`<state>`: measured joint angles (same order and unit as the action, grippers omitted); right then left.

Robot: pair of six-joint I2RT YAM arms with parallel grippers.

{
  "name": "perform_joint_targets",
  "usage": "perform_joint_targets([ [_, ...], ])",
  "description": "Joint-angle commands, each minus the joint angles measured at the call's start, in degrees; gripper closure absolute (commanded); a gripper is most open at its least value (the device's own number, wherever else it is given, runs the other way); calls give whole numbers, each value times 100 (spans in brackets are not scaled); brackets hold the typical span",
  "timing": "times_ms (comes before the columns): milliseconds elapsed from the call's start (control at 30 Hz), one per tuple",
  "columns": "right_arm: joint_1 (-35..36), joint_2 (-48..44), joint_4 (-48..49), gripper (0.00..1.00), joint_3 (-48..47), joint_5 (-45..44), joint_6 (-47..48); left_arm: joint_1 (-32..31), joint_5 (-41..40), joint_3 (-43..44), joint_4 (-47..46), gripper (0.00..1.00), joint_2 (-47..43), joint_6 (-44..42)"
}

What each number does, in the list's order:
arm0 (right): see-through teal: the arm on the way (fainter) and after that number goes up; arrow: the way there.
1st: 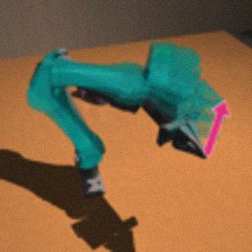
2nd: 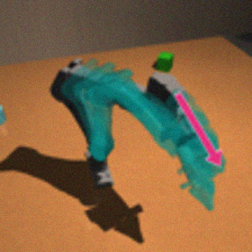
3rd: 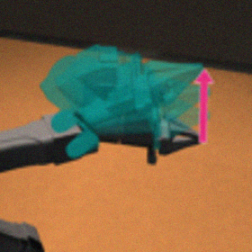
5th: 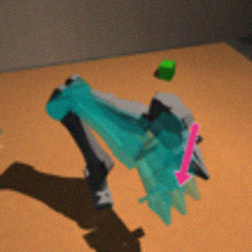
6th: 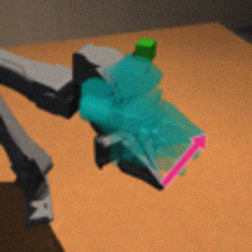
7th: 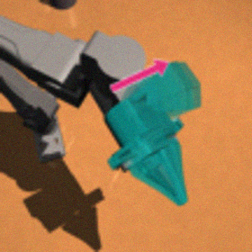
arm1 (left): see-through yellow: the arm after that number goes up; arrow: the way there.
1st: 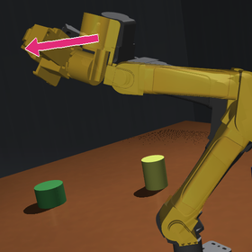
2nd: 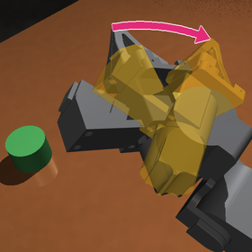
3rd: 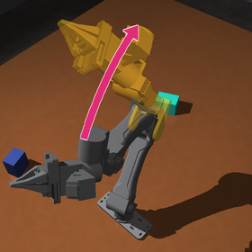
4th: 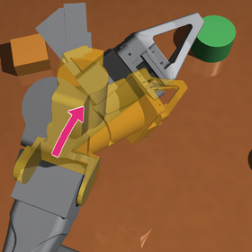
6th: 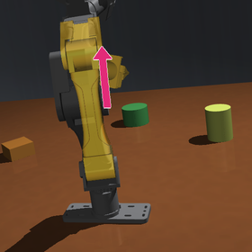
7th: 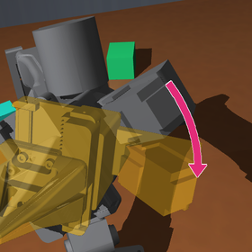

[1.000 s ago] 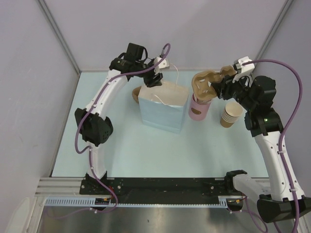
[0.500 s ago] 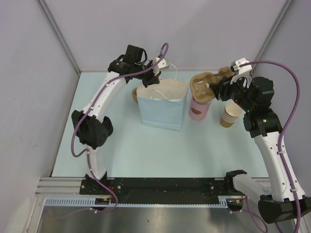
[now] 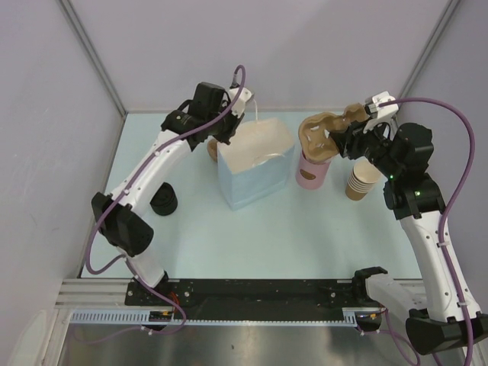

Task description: Pack the takeout coffee

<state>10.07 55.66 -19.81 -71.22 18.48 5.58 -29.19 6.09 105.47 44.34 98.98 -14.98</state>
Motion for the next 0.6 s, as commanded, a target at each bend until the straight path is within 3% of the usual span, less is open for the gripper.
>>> perform_joint_targets([
  [0, -13, -143, 285, 69, -23, -20, -93, -166, -1274, -350, -153, 100, -563, 1128],
  [267, -49, -82, 338, 68, -24, 15, -145, -192, -1058, -667, -180, 100, -1117, 1902],
  [567, -40, 129, 320, 69, -479, 541, -399, -192, -320, -1669, -347, 99, -1996, 2245],
])
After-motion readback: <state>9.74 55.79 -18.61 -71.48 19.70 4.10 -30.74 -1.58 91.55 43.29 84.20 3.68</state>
